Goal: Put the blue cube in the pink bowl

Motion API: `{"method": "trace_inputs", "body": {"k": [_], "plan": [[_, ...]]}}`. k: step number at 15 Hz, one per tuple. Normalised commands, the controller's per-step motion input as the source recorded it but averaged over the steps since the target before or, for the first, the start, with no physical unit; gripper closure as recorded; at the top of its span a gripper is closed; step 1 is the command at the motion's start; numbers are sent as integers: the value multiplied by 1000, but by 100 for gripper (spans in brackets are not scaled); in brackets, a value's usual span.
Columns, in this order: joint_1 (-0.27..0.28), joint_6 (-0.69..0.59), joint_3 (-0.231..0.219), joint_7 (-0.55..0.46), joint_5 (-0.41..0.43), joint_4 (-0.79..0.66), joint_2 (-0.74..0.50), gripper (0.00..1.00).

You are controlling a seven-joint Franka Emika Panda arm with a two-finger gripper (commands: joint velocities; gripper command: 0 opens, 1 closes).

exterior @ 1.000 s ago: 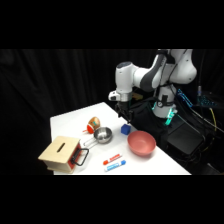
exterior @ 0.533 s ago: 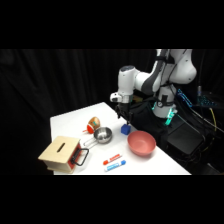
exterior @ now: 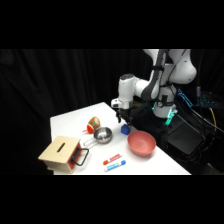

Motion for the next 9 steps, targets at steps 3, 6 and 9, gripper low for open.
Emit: {"method": "trace_inputs", "body": {"k": [3,6,9], "plan": [[-89,249,73,-240,154,4,145,0],[-147,265,108,-268,174,3,155,0],[-177,278,128,-267,153,3,167,0]]}}
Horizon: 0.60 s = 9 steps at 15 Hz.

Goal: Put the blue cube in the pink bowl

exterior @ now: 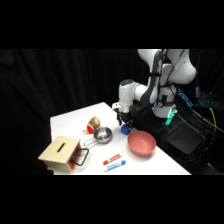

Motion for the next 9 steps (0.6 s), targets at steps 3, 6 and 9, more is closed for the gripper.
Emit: {"method": "trace_inputs", "body": {"k": [3,6,9], "plan": [[-221,264,161,-282,142,3,166,0],[-222,216,144,-253,103,2,152,9],[-199,178,133,-227,70,2,100,33]]}}
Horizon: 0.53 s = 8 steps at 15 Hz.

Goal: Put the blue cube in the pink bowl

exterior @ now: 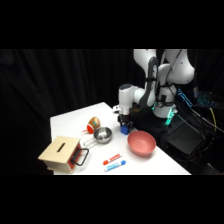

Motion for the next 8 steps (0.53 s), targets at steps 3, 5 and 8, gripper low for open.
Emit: {"method": "trace_inputs", "body": {"k": [3,5,8], "plan": [[-110,142,70,-165,22,2,17,65],[-39,91,17,-122,-8,2,-45,68],[60,-70,-56,-46,-30,1,-155,69]]}}
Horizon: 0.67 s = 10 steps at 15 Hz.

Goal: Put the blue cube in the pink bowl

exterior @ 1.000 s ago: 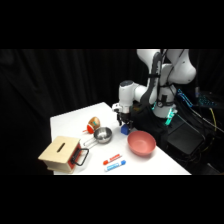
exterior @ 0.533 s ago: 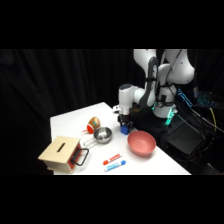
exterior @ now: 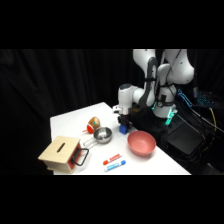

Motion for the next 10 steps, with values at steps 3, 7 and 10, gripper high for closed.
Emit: {"method": "trace_inputs", "body": {"k": [3,7,10], "plan": [[85,-388,-28,1,18,-26,-393,69],[131,-544,-73,12,53,-118,-649,69],[152,-624,-133,10,36,-128,-774,69]]}}
